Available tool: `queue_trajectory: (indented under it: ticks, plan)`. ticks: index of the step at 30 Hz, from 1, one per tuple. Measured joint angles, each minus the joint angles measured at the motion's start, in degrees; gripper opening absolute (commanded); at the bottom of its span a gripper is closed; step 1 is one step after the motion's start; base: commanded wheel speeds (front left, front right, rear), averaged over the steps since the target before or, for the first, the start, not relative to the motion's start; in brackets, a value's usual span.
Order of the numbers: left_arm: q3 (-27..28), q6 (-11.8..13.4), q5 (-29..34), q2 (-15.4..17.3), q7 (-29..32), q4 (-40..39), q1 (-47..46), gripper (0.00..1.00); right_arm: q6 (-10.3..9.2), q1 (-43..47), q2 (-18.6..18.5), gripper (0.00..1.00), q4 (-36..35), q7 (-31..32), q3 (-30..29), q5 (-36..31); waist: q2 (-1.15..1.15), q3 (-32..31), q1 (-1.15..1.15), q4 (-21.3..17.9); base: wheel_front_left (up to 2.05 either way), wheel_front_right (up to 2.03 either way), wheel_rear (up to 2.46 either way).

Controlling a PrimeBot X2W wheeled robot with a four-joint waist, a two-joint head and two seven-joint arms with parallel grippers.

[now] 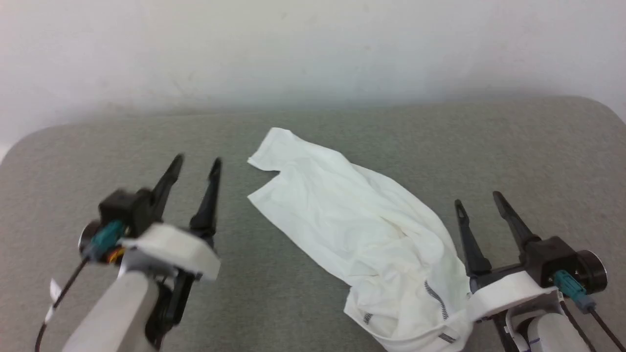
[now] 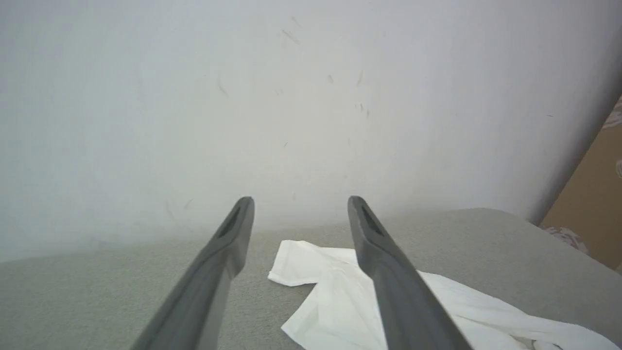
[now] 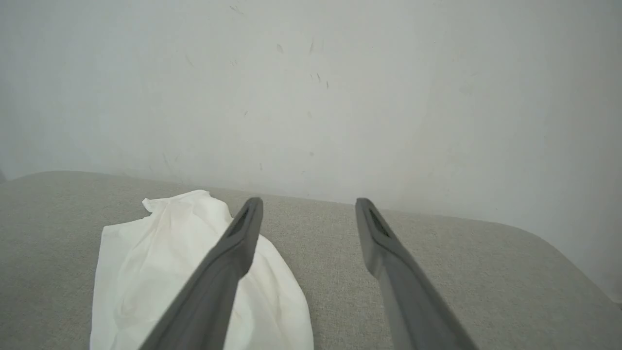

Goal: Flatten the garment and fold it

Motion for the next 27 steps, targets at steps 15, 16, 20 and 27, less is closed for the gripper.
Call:
queue_trajectory:
  ticks: [15, 16, 20, 27]
  plan:
    - [6.15, 2.78, 11.38, -6.02, -4.34, -6.16, 17.82, 1.0, -0.01, -4.63, -4.58, 1.0, 1.72, 20.2, 4.21, 1.08, 0.0, -0.18, 0.0, 10.58, 0.0, 0.0, 0.0]
    - [6.47, 2.23, 11.77, -6.97, -4.34, -6.0, 18.07, 1.0, 0.0, -5.71, -5.7, 1.0, 1.89, 22.3, 4.68, 1.63, 0.0, 0.03, 0.0, 11.28, 0.0, 0.0, 0.0]
    - [7.4, -0.47, 13.8, -9.95, -4.34, -5.25, 18.17, 1.0, 0.0, -10.68, -10.17, 1.0, 3.67, 31.79, 8.55, 5.97, 0.0, 1.12, 0.0, 14.11, 0.0, 0.0, 0.0]
    - [8.5, -4.46, 16.58, -13.58, -4.34, -2.1, 17.8, 1.0, 0.0, -18.54, -16.9, 1.0, 9.91, 44.5, 17.04, 14.9, 0.0, 3.87, 0.01, 18.43, 0.0, 0.0, 0.0]
